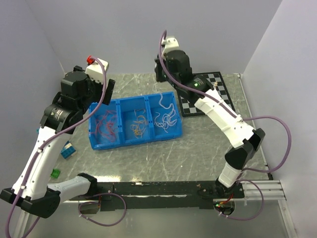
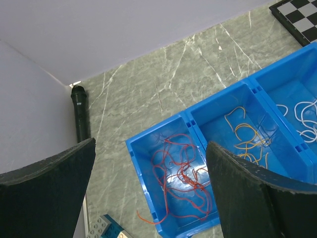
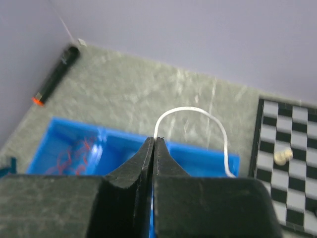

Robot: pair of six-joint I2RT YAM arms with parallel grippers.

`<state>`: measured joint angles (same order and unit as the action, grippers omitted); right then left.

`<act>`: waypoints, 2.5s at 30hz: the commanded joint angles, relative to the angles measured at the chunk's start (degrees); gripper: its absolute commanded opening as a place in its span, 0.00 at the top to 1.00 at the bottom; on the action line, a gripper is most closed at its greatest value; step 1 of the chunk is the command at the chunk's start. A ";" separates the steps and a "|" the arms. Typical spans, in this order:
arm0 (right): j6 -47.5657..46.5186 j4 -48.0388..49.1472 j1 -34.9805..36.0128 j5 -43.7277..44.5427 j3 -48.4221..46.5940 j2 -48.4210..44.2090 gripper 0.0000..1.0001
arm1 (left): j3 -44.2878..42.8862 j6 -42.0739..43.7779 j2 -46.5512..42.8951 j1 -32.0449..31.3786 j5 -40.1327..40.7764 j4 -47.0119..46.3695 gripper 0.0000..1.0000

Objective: Untangle the cables

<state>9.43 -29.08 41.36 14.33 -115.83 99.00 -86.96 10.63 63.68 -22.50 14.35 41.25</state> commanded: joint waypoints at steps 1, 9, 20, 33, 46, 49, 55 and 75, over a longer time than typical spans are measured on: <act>0.59 4.30 0.30 0.70 6.34 -4.25 1.00 | 0.47 -1.14 -1.45 0.44 -0.72 -2.41 0.03; -3.11 4.13 0.30 0.26 -6.87 -5.49 1.00 | -0.06 -1.58 -1.19 0.62 -1.08 -2.49 0.03; 2.17 11.94 0.21 3.25 25.91 -11.02 1.00 | 2.32 -0.79 -3.21 0.70 -0.82 -3.02 0.03; 10.86 8.34 -0.05 0.80 35.32 -3.29 1.00 | 2.58 -2.19 -2.51 0.79 -1.16 -2.23 0.03; 14.56 9.83 -3.22 -13.18 37.52 -9.07 0.18 | 5.31 -7.03 -0.75 0.88 -4.68 -1.53 0.03; 14.56 8.87 -3.31 -15.89 38.75 -13.20 0.00 | 5.57 -8.43 -0.75 0.97 -4.16 -2.23 0.03; 15.53 6.41 -3.31 -16.01 46.21 -25.23 0.00 | 9.08 -10.28 -1.01 0.97 -3.01 -3.90 0.03; 16.06 -4.23 -8.92 -9.76 58.79 -48.81 0.00 | 14.62 -14.76 1.79 8.60 -1.95 -11.55 0.03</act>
